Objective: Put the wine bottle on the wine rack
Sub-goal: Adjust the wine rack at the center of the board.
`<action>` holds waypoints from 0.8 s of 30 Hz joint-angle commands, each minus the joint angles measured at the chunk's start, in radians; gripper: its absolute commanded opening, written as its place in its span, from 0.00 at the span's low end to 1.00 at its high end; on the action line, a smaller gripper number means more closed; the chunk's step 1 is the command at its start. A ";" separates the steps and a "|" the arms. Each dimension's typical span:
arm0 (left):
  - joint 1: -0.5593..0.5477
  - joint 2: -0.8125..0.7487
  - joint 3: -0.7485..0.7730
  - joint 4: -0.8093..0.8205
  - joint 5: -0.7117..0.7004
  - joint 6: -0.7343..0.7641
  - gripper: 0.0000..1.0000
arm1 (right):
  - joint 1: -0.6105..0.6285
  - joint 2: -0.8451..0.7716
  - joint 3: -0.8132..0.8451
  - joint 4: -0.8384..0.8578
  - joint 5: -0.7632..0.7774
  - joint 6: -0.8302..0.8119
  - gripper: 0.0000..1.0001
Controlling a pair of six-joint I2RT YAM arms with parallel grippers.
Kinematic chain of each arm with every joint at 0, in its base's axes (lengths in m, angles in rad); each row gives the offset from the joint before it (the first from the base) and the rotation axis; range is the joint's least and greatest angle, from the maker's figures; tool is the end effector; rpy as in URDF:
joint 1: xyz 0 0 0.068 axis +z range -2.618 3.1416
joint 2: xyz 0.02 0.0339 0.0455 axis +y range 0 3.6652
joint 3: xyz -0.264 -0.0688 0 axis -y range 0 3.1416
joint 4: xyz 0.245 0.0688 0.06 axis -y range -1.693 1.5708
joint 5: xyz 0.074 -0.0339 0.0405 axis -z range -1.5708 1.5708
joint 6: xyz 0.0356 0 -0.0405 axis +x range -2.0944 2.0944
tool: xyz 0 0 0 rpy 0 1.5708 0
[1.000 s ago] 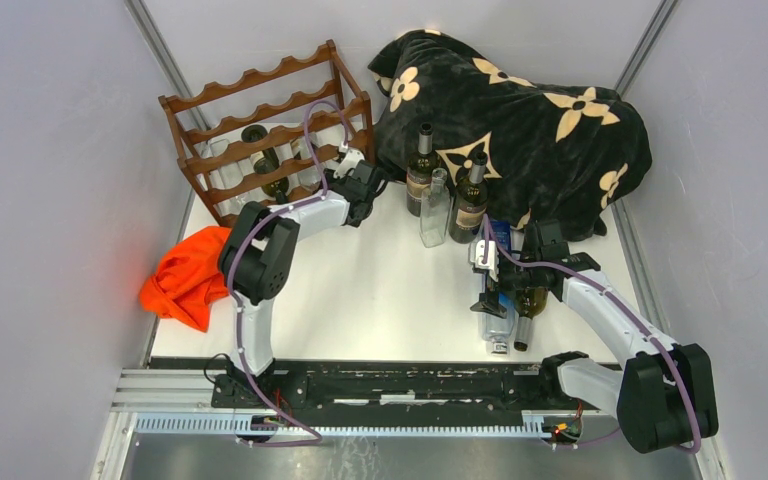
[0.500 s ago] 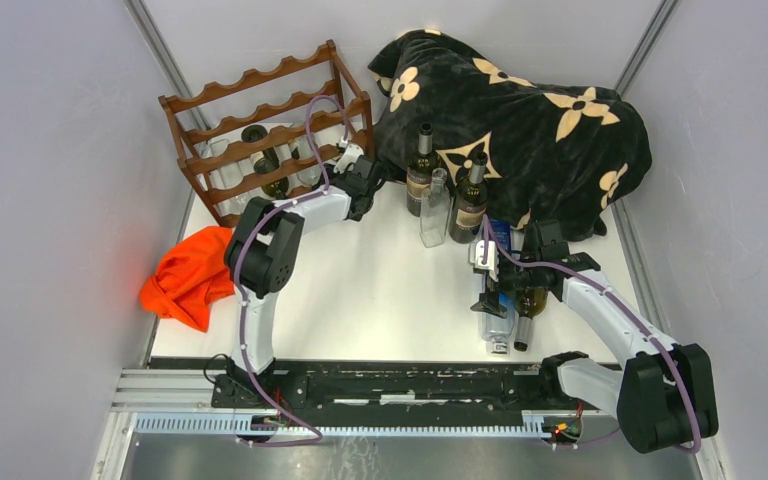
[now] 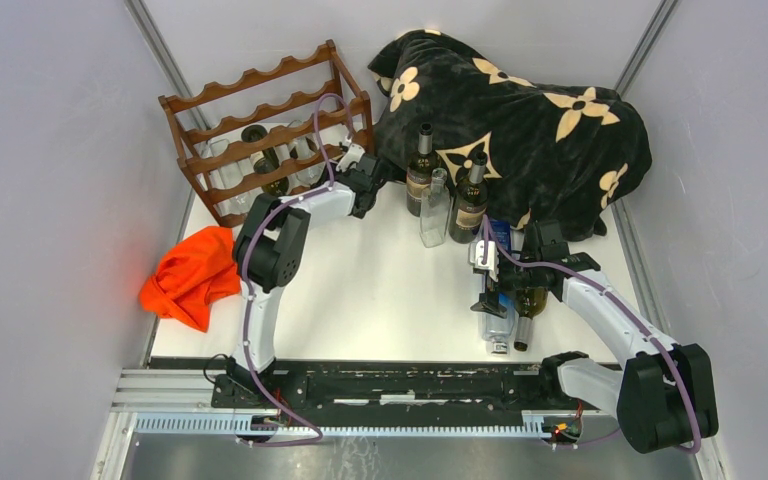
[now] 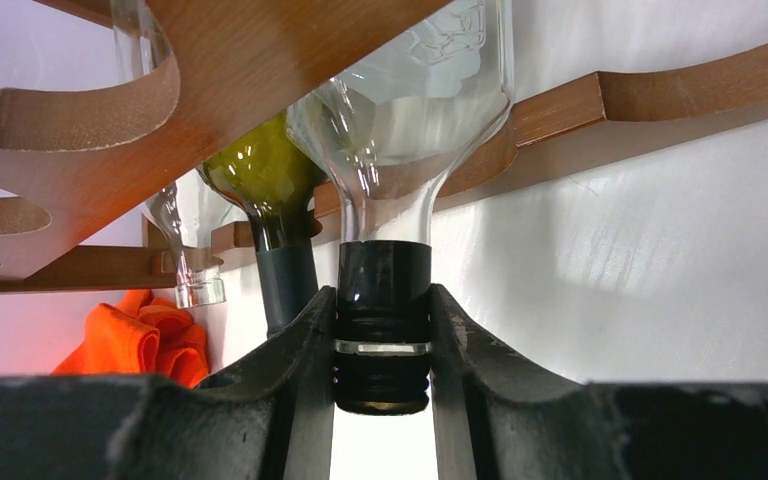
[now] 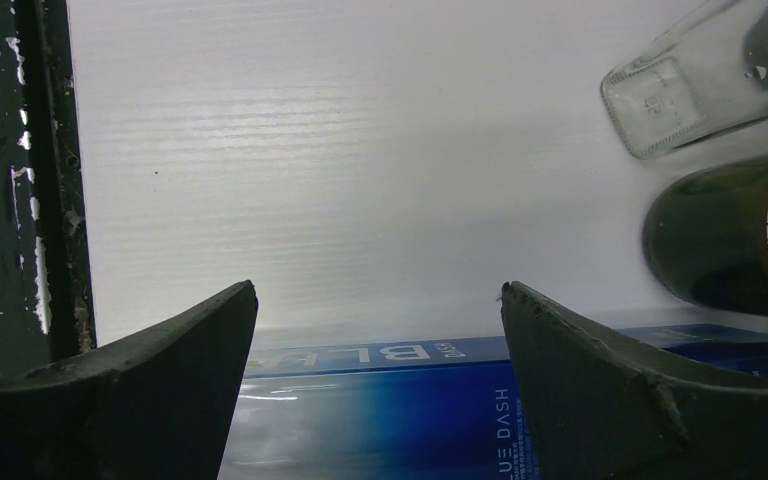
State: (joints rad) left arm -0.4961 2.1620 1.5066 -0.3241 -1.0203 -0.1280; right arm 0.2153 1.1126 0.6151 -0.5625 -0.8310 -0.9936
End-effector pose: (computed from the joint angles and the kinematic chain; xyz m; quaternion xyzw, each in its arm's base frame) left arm 0.4098 -0.1873 0.1540 0.0129 0.8467 0.3665 0.3854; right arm 0.1849 0.0674 0.2006 -0.5870 0.6704 0.2737 0.3620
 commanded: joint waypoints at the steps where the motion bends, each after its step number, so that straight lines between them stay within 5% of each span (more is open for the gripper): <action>1: 0.027 0.084 0.040 -0.011 0.066 0.004 0.02 | 0.005 -0.007 0.035 0.009 -0.007 -0.017 0.98; 24: 0.015 0.031 -0.111 0.313 -0.144 0.251 0.02 | 0.006 -0.009 0.035 0.006 -0.007 -0.020 0.98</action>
State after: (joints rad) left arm -0.5148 2.1853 1.4284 -0.1287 -1.1496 0.0750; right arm 0.2161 1.1126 0.6151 -0.5625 -0.8288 -1.0000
